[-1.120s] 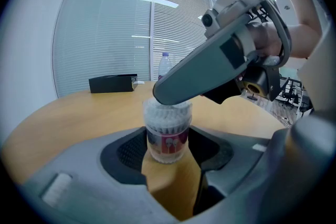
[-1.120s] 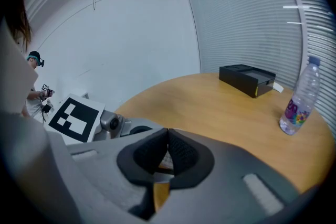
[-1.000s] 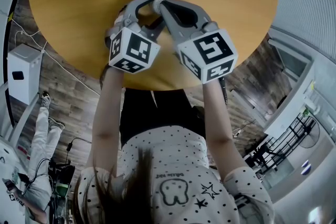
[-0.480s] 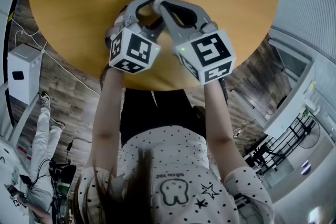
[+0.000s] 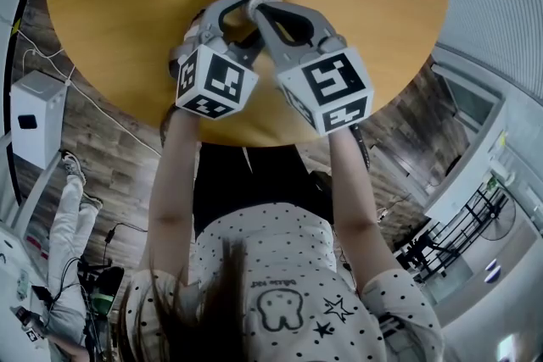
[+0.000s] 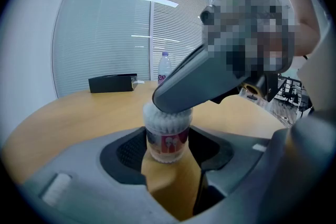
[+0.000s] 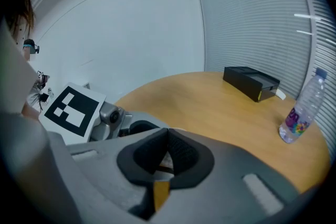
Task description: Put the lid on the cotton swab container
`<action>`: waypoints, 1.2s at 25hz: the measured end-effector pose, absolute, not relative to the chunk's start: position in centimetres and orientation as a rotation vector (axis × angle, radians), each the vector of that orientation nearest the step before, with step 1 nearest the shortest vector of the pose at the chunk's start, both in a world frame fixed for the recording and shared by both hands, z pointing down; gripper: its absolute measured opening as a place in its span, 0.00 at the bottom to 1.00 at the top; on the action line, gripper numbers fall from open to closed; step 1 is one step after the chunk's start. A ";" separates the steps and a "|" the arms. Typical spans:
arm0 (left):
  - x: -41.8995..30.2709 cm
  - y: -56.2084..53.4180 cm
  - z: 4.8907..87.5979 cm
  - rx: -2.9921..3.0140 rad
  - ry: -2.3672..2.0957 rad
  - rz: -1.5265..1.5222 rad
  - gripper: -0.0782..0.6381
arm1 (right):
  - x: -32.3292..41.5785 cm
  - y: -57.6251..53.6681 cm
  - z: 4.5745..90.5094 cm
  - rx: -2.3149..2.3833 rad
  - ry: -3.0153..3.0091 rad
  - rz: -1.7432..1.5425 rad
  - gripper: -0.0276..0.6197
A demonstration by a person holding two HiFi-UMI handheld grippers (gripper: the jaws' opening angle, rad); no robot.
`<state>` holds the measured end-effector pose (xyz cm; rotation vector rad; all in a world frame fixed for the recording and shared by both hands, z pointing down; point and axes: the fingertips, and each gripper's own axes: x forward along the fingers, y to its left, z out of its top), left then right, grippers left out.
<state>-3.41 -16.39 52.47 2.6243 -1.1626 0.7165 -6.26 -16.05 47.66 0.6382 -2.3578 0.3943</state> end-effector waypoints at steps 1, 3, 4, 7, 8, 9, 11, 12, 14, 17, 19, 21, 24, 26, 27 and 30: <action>-3.4 -16.4 52.4 2.625 -1.163 0.716 0.47 | -6.2 -16.0 47.7 0.648 -2.357 0.405 0.05; -3.4 -16.3 52.4 2.626 -1.165 0.716 0.47 | -6.1 -16.1 47.5 0.663 -2.374 0.436 0.05; -3.4 -16.3 52.3 2.626 -1.166 0.717 0.47 | -6.1 -16.2 47.5 0.666 -2.383 0.455 0.05; -3.3 -16.5 52.3 2.626 -1.165 0.718 0.47 | -6.0 -16.4 47.5 0.670 -2.397 0.494 0.05; -3.3 -16.5 52.3 2.626 -1.164 0.717 0.47 | -6.0 -16.4 47.5 0.671 -2.400 0.495 0.05; -3.3 -16.5 52.4 2.626 -1.164 0.717 0.47 | -6.0 -16.4 47.5 0.672 -2.401 0.488 0.05; -3.4 -16.4 52.3 2.627 -1.165 0.717 0.47 | -6.0 -16.3 47.4 0.675 -2.404 0.467 0.05; -3.4 -16.3 52.3 2.628 -1.166 0.716 0.47 | -6.1 -16.2 47.4 0.676 -2.405 0.464 0.05; -3.5 -16.2 52.2 2.629 -1.167 0.712 0.47 | -6.2 -16.1 47.4 0.678 -2.409 0.476 0.05; -3.7 -16.0 52.1 2.619 -1.173 0.708 0.47 | -6.2 -16.0 47.3 0.680 -2.431 0.534 0.05; -3.9 -15.8 52.1 2.600 -1.187 0.709 0.47 | -6.1 -16.0 47.2 0.685 -2.467 0.603 0.05; -4.5 -15.4 51.9 2.580 -1.207 0.702 0.47 | -6.0 -16.0 47.1 0.683 -2.511 0.648 0.05; -5.6 -14.7 51.4 2.554 -1.226 0.672 0.47 | -5.9 -16.1 47.0 0.681 -2.552 0.654 0.05; -6.2 -14.2 51.1 2.533 -1.231 0.652 0.46 | -6.0 -16.1 46.8 0.687 -2.561 0.624 0.05; -6.5 -13.9 50.9 2.522 -1.236 0.645 0.45 | -6.0 -16.1 46.6 0.692 -2.565 0.608 0.05; -7.2 -13.0 50.1 2.503 -1.255 0.623 0.41 | -6.1 -16.2 45.5 0.705 -2.584 0.566 0.05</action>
